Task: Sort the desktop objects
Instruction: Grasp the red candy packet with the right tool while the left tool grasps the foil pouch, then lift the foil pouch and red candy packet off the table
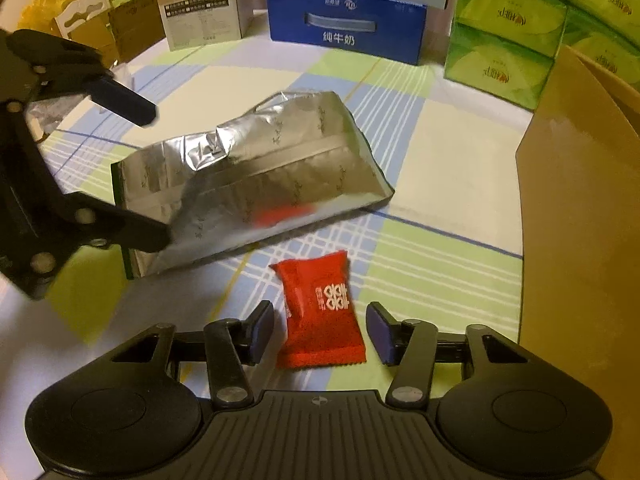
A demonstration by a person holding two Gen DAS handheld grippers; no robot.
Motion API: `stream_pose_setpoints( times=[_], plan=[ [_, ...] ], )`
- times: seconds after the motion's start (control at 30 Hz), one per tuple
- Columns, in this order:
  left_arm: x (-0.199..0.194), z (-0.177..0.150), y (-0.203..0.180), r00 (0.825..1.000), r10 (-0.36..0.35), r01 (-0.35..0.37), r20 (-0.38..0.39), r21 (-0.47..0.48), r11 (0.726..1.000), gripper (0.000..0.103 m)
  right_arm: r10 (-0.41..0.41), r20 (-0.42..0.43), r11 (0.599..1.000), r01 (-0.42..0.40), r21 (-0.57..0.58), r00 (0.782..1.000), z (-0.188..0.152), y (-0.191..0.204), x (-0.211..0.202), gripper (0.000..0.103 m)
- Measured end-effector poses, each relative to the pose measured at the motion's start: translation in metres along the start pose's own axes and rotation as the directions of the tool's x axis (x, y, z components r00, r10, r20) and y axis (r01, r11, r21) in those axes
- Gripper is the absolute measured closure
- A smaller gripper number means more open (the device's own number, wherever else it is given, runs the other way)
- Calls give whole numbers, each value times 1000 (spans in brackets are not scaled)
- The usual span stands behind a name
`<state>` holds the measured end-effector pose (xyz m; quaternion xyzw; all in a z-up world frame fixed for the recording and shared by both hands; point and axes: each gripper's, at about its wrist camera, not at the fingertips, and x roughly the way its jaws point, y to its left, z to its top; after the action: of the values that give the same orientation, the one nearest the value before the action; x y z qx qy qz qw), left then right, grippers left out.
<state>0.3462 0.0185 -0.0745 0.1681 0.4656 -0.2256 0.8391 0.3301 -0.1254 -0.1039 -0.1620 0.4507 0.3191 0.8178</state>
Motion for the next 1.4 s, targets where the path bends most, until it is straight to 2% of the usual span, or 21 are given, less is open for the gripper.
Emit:
stream_pose_setpoints(
  times=[0.13, 0.2, 0.33, 0.53, 0.63, 0.7, 0.8, 0.93, 1.13, 1.4],
  plan=[
    [12, 10, 1, 1000, -26, 26, -7, 2, 1000, 8, -5, 19, 1000, 5, -1, 1000, 0, -1, 1, 64],
    [19, 15, 0, 999, -34, 35, -14, 4, 999, 12, -10, 25, 1000, 10, 1, 1000, 0, -1, 0, 72],
    [32, 24, -2, 998, -55, 56, -40, 17, 998, 16, -15, 30, 1000, 15, 15, 999, -2, -1, -3, 74],
    [49, 32, -4, 992, -78, 79, -97, 16, 997, 37, -13, 26, 1000, 13, 22, 1000, -9, 2, -9, 75],
    [52, 34, -7, 990, -52, 56, -131, 23, 998, 56, -12, 23, 999, 11, 46, 1000, -12, 2, -13, 75],
    [50, 33, -8, 988, -65, 67, -141, 12, 998, 60, -10, 23, 998, 8, 63, 1000, -15, 1, -15, 75],
    [45, 28, -17, 985, -67, 71, -158, 24, 997, 62, -13, 17, 997, 12, 82, 1000, -21, 2, -21, 76],
    [28, 6, -38, 981, -67, 74, -180, 29, 997, 62, -4, -2, 994, 4, 105, 1000, -33, 8, -34, 76],
    [-8, -43, -72, 977, -61, 48, -202, -68, 997, 63, 17, -26, 985, -12, 174, 1000, -66, 19, -62, 76],
    [-52, -80, -107, 976, -50, 20, -212, -142, 990, 62, 50, 20, 967, -54, 250, 999, -106, 38, -101, 76]
  ],
)
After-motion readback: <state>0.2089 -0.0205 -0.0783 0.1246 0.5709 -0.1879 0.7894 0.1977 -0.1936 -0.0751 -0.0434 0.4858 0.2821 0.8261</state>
